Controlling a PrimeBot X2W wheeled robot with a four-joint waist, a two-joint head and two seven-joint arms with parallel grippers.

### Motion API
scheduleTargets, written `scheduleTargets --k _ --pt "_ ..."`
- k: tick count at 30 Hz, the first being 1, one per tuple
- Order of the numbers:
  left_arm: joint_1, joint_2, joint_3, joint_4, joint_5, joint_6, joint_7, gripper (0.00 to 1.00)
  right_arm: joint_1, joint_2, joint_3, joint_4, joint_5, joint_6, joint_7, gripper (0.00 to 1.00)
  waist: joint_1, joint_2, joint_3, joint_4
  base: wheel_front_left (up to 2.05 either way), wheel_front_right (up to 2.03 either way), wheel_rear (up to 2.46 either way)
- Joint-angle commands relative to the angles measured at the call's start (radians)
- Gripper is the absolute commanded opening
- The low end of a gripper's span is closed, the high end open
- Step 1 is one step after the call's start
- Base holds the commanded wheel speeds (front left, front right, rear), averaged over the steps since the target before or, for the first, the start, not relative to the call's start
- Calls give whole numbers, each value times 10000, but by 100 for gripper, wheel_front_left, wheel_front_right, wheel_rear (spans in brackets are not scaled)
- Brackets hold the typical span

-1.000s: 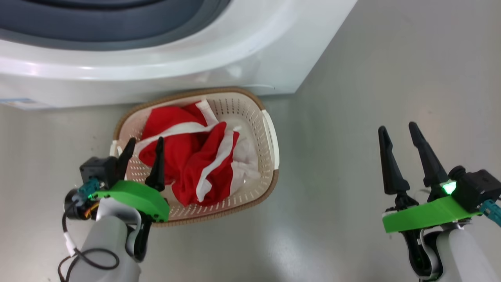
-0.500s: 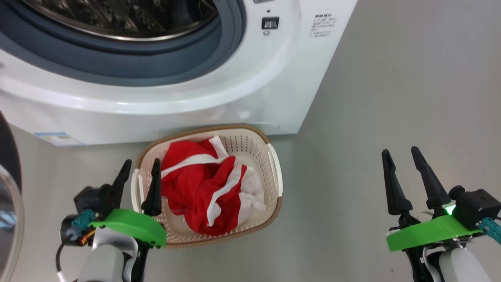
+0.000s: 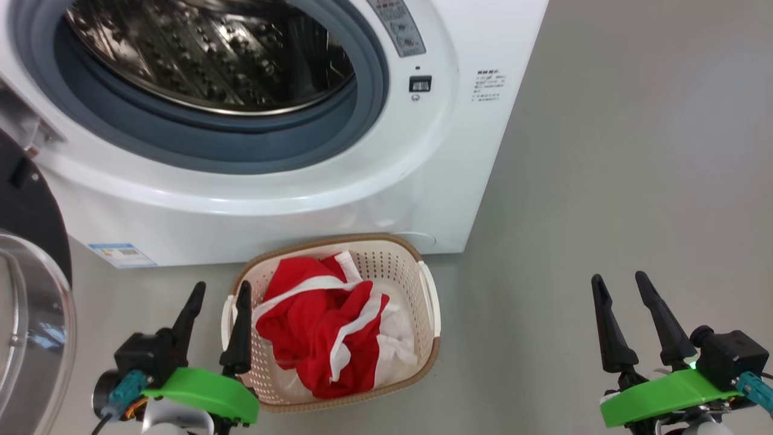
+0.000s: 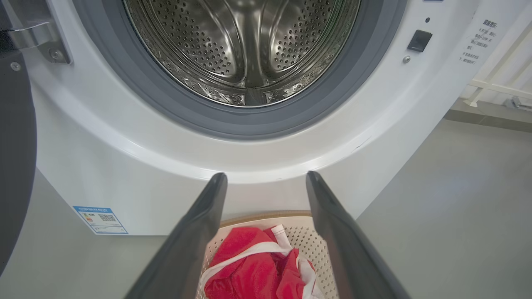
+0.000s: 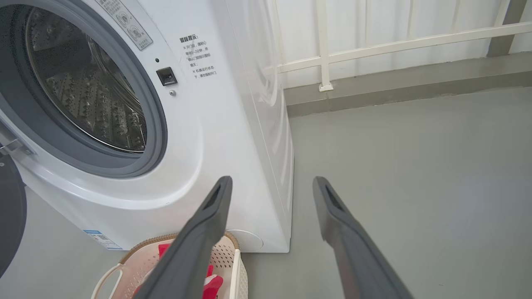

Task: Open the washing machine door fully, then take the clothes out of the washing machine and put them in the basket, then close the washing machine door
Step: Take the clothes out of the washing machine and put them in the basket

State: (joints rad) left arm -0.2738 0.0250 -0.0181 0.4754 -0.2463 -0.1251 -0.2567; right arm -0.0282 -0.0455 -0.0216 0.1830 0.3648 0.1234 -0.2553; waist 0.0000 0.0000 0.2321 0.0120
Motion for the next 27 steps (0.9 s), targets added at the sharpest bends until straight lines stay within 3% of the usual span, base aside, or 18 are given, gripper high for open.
scheduleTargets --k 1,27 --pt "245 252 364 -494 151 -55 -51 100 112 -47 148 -213 -67 73 -65 100 0 0 -353 30 0 0 0" --pt "2428 252 945 -3356 211 -55 -51 100 1040 -68 -141 -395 -179 73 -65 100 0 0 -1025 87 0 0 0"
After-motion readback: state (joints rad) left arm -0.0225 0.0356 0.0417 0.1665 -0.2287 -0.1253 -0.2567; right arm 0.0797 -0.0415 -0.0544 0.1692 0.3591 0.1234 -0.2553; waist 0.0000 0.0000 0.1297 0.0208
